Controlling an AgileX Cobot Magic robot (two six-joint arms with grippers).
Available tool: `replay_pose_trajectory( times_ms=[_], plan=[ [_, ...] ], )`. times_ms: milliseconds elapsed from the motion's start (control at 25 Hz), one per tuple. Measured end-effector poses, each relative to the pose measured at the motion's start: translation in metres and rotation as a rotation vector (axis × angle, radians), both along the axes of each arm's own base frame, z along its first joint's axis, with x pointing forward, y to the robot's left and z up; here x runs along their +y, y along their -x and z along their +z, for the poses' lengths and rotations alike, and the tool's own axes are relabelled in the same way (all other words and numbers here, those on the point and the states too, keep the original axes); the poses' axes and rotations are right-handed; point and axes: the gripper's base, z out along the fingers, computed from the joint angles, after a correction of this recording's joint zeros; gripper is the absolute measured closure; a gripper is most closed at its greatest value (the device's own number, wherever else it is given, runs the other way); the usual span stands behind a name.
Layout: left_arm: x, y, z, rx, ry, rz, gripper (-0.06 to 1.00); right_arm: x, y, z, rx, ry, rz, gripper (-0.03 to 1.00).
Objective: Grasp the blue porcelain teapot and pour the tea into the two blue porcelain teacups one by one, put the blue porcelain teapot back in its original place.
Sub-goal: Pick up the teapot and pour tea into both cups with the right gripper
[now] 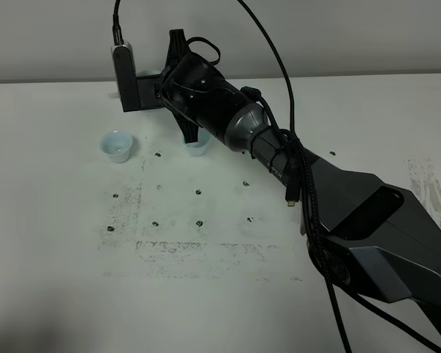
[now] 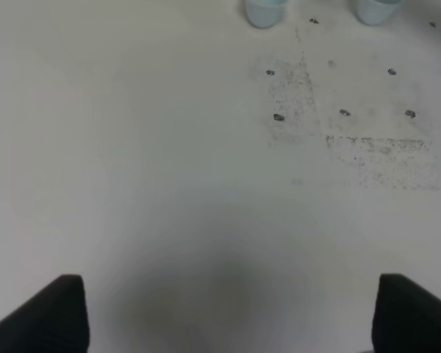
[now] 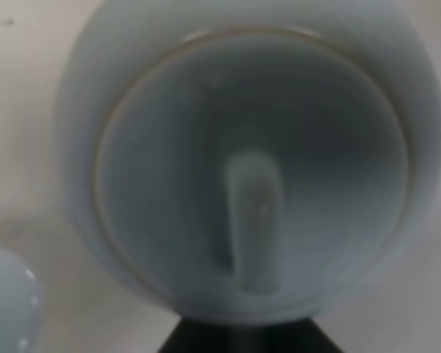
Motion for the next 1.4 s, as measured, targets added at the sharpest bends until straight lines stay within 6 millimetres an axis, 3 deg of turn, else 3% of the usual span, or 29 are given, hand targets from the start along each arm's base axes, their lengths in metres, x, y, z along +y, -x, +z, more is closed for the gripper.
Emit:
replay_pose_trajectory(
  times_ms=[520, 1040, 1400],
  plan=[
    [0.0, 0.0, 0.0, 0.0, 0.0, 0.0, 0.2, 0.001, 0.0, 0.001, -0.04, 0.06, 0.017, 0.92],
    [0.0, 0.0, 0.0, 0.0, 0.0, 0.0, 0.2, 0.018, 0.009, -0.032, -0.052, 0.165, 0.063, 0.92],
    [0.0, 0.0, 0.0, 0.0, 0.0, 0.0, 0.2, 0.018, 0.007, -0.028, -0.109, 0.212, 0.078, 0.92]
  ],
)
